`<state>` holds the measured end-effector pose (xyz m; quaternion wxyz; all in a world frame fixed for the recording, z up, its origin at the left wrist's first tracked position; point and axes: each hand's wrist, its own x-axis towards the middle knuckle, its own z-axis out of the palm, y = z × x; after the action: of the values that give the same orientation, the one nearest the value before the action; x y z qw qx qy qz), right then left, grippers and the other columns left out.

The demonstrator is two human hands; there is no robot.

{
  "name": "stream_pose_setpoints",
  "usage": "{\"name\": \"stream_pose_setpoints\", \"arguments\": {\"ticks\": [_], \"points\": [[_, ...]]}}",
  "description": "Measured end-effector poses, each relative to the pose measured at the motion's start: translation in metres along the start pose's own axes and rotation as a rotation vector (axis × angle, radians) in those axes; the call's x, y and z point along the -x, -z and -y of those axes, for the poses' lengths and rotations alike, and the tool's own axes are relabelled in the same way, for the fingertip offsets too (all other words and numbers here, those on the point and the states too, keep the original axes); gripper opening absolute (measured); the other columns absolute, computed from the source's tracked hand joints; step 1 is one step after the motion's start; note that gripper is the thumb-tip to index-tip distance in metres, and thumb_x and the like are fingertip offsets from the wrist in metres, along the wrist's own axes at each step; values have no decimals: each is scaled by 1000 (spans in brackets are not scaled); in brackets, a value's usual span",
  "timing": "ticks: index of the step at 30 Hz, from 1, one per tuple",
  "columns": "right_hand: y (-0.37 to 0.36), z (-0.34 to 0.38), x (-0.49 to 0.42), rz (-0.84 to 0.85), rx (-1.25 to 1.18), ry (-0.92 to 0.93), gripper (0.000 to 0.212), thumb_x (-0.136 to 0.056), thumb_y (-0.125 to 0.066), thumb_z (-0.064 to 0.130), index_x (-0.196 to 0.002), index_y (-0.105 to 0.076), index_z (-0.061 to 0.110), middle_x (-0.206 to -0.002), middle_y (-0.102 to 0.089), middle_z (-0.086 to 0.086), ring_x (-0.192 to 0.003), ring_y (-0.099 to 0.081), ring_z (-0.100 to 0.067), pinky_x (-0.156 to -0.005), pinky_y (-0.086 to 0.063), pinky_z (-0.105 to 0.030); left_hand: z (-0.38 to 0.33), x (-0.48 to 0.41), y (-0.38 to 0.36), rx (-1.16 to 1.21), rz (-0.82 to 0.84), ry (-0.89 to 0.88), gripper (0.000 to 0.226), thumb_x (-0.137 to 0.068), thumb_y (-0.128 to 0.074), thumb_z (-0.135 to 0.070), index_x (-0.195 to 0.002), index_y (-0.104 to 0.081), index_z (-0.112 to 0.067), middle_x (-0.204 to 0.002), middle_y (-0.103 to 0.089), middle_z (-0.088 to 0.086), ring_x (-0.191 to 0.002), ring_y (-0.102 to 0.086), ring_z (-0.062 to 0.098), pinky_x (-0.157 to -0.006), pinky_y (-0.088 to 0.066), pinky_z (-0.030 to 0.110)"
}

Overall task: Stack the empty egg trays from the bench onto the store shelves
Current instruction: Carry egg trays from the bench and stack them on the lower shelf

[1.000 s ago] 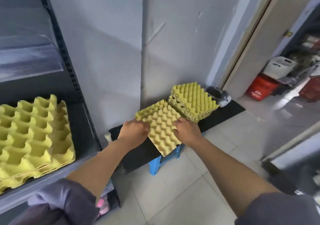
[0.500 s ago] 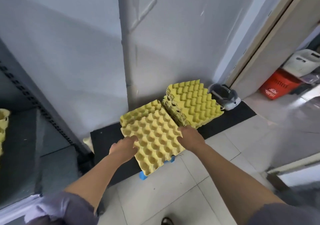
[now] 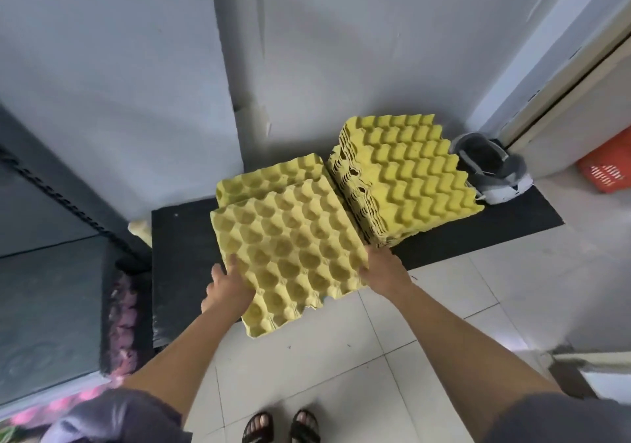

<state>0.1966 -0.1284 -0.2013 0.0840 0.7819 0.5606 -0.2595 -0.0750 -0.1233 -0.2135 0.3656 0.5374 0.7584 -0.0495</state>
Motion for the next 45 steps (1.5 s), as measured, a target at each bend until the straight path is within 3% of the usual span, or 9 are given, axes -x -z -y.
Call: {"name": "stream_pose_setpoints", "arguments": {"ticks": [5, 10, 13, 17, 21, 31, 35, 41, 45], "points": [[-34, -8, -26, 105, -284, -190, 77, -93, -50, 24, -152, -1, 16, -140, -38, -18, -121, -45, -35, -90, -43, -37, 4, -25, -27, 338, 38, 103, 76, -94, -51, -20, -150, -1, -12, -135, -44, 24, -115, -51, 39, -92, -44, 41], [-27, -4, -31, 121, -594, -305, 44, -84, -55, 20, -125, -48, 8, -100, -56, -13, -75, -53, -22, -61, -47, -31, 5, -28, -12, 265, 51, 111, 71, -87, -50, -46, -145, -20, -17, -103, -50, -1, -79, -55, 21, -54, -42, 28], [3, 5, -12, 133, -711, -320, 35, -87, -61, 13, -118, -47, 8, -86, -52, -9, -61, -45, -15, -47, -37, -25, 3, -11, 13, 286, 22, 85, 62, -88, -51, -45, -138, -28, -16, -102, -56, 2, -79, -56, 22, -60, -44, 30], [44, 23, 7, 123, -821, -329, 47, -87, -64, 11, -128, -41, 8, -110, -57, -18, -78, -54, -22, -63, -49, -32, -10, 14, 59, 417, -17, 36, 60, -90, -52, -43, -140, -26, -20, -102, -57, 6, -87, -58, 29, -72, -49, 36], [87, 42, 30, 66, -810, -286, 56, -89, -62, 14, -136, -33, 7, -127, -50, -12, -108, -50, -27, -76, -41, -32, -21, 34, 111, 424, -73, -55, 64, -91, -51, -41, -145, -20, -27, -103, -59, 7, -86, -59, 29, -71, -48, 36], [159, 69, 100, -146, -923, -156, 35, -85, -57, 11, -114, -37, 9, -94, -50, -2, -88, -50, -22, -72, -40, -30, -28, 104, 189, 429, -221, -247, 71, -88, -39, 0, -149, -15, -27, -119, -55, 8, -86, -52, 25, -63, -44, 30], [173, 78, 130, -292, -909, -91, 28, -90, -54, 17, -113, -43, 9, -101, -53, -7, -87, -53, -25, -72, -43, -33, -14, 147, 208, 518, -318, -285, 68, -89, -41, 0, -149, -18, -23, -137, -49, 9, -108, -54, 29, -79, -47, 35], [178, 106, 185, -384, -911, 142, 12, -91, -48, 10, -102, -53, 14, -99, -62, -9, -78, -56, -22, -61, -43, -29, 32, 220, 234, 675, -507, -283, 47, -91, -44, -10, -137, -45, -20, -128, -58, 5, -106, -59, 26, -81, -52, 38], [177, 140, 215, -365, -865, 224, 20, -88, -50, 7, -106, -58, 6, -103, -62, -11, -96, -58, -32, -79, -44, -37, 70, 266, 245, 739, -589, -280, 41, -92, -45, -10, -132, -51, -17, -113, -63, 4, -99, -61, 27, -77, -52, 40]]}}
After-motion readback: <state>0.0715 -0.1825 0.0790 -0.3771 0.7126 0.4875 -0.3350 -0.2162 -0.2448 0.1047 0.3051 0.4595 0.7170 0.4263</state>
